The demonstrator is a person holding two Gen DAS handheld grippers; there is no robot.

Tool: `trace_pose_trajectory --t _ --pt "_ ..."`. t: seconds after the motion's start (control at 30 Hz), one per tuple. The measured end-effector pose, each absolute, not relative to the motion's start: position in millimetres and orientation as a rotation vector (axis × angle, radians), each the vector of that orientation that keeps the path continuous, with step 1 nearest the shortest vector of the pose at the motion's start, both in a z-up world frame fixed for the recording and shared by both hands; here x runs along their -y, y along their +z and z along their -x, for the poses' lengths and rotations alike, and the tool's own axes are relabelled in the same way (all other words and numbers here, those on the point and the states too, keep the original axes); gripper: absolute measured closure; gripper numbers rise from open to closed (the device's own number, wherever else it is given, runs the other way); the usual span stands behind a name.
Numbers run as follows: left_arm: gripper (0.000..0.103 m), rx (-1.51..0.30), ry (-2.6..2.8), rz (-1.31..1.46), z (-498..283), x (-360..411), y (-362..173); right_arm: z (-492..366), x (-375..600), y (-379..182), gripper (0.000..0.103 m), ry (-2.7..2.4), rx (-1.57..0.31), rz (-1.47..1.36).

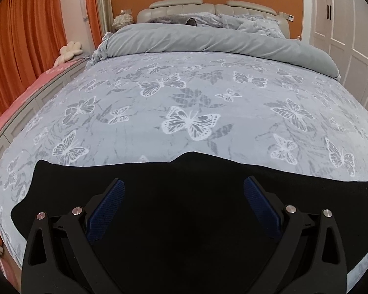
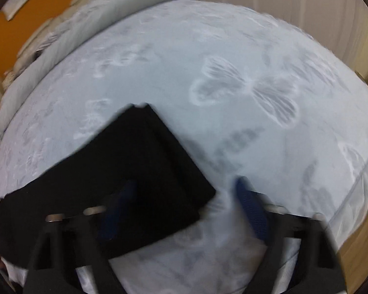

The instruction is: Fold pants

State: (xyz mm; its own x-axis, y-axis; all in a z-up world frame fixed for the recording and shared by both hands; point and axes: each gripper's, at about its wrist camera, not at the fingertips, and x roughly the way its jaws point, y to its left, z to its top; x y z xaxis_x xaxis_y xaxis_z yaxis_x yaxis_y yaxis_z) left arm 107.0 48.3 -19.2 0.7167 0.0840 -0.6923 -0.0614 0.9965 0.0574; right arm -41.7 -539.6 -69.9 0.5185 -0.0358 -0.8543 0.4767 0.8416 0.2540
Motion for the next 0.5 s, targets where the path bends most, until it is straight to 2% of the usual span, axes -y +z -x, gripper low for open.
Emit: trace_pose_trajectory --t 0.03,0.17,0.3,0.5 --pt "0.007 -0.762 0.083 -0.033 -106 -50 -18 42 540 -64 0.084 -0.274 -0.956 -0.587" --pt "0.007 -0.731 0.114 -0.006 -98 -70 -5 35 502 -12 0.084 -0.180 -0.798 -0.564" --pt "0.007 -0.721 0.146 0.066 -91 -101 5 11 423 39 0.084 0.070 -0.676 -0.551" --pt "0.007 -0.691 0.203 0.149 -77 -150 17 -43 265 58 0.084 0.426 -0.707 -0.434"
